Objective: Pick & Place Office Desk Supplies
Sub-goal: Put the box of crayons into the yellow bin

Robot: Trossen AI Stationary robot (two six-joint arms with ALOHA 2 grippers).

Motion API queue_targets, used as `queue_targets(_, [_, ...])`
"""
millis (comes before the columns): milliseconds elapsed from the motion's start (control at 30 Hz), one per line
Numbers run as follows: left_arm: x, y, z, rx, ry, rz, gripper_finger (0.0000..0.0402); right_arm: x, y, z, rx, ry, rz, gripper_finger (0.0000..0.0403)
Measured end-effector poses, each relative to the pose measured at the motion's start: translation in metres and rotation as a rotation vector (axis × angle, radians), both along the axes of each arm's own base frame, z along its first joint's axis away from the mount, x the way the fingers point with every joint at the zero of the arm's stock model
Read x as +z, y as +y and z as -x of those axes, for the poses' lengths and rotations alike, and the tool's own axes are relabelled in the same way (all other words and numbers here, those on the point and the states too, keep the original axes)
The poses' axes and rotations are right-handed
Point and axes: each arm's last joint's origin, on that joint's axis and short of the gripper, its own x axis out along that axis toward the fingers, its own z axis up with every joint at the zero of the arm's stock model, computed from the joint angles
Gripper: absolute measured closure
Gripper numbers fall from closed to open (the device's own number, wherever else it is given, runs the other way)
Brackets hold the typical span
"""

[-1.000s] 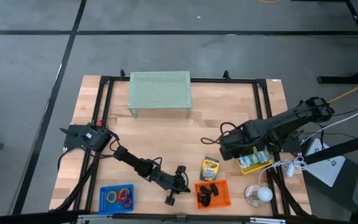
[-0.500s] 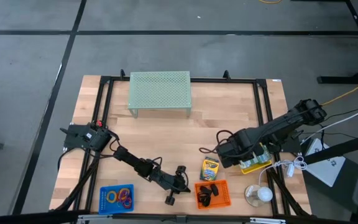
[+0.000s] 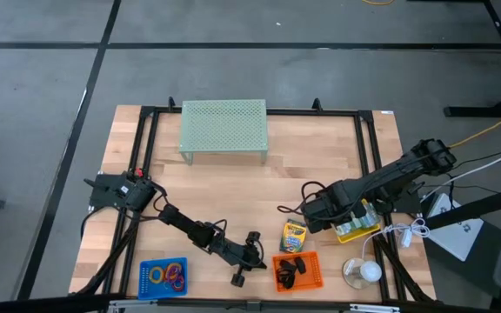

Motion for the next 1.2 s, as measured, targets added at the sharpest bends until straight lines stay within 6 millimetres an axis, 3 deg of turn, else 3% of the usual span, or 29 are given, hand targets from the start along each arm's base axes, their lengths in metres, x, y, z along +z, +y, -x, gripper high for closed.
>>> queue_targets(367, [0.0000, 0.0000, 0.0000, 0.000, 0.000, 0.001, 0.0398, -0.0062, 0.0022, -0.0018, 0.021, 0.026, 0.005, 0.0304])
queue_targets(967, [0.0000, 0.0000, 0.0000, 0.000, 0.001, 0.001, 0.0398, -0.0065, 0.0034, -0.0042, 0.009, 0.002, -0.005, 0.0268])
queue_targets(1200, [0.0000, 0.0001, 0.0000, 0.001, 0.001, 0.001, 0.0398, -0.0065, 0.0030, -0.0034, 0.007, 0.012, 0.000, 0.0283])
